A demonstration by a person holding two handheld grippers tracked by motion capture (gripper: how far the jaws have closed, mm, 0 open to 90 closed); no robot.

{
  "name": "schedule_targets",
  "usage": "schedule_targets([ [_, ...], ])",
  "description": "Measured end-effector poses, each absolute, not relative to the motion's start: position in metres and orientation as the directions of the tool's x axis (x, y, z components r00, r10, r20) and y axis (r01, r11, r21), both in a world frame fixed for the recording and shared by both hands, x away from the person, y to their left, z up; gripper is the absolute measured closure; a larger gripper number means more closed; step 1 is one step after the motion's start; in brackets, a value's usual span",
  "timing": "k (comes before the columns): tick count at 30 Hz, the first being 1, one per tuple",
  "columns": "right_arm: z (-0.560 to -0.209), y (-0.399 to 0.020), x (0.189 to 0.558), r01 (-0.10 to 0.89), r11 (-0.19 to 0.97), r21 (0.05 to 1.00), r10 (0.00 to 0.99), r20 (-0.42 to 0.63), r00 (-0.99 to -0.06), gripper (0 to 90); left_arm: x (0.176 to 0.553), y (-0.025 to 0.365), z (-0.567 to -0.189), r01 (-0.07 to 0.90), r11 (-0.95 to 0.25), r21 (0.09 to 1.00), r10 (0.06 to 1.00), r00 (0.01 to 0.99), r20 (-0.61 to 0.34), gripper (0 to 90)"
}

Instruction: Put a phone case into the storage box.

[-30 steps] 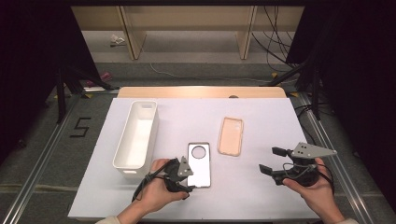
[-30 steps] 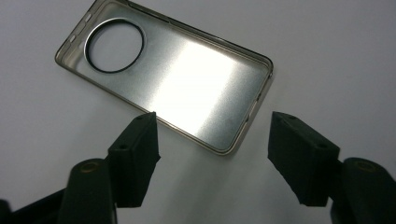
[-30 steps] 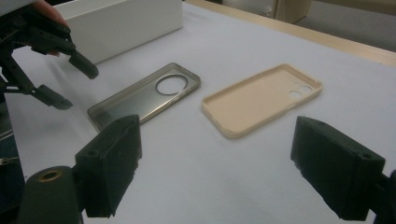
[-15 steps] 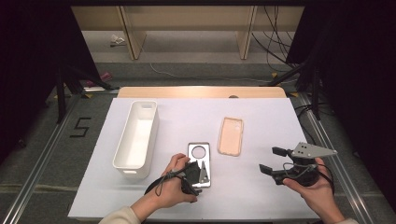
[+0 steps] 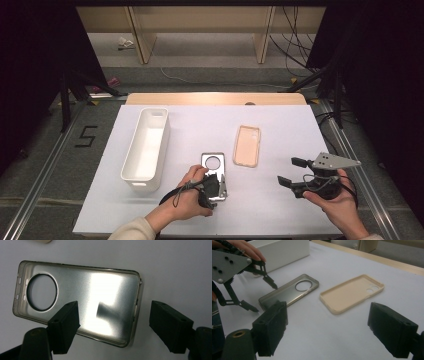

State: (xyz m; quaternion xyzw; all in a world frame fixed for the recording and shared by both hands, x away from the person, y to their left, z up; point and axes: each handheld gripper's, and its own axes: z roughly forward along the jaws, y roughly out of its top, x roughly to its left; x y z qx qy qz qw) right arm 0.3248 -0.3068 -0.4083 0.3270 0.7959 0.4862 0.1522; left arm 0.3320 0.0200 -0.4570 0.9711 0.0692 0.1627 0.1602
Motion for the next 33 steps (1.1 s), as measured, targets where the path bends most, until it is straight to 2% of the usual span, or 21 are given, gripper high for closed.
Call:
schedule_targets([
  [9,-0.408,-0.307,0.325,0.372,0.313,0.874,0.668,0.076,-0.740,17.2,0.333,0.017,-0.455,0.040,-0.957,0.289,0.122,0.955,0.272,25.1],
  [15,-0.408,-0.307,0.325,0.372,0.314,0.873,0.668,0.075,-0.740,17.3,0.338,0.015,-0.453,0.023,-0.963,0.270,0.098,0.958,0.269,29.5],
  [20,-0.408,-0.307,0.325,0.372,0.314,0.873,0.668,0.075,-0.740,17.3,0.339,0.013,-0.454,0.014,-0.967,0.253,0.073,0.972,0.225,32.9],
  [24,-0.409,-0.307,0.325,0.371,0.314,0.874,0.667,0.076,-0.742,17.3,0.340,0.011,-0.455,0.002,-0.970,0.243,0.050,0.981,0.190,40.5],
  [33,-0.409,-0.307,0.325,0.373,0.315,0.873,0.667,0.076,-0.741,17.3,0.343,0.010,-0.456,0.004,-0.973,0.232,0.040,0.988,0.152,49.7],
])
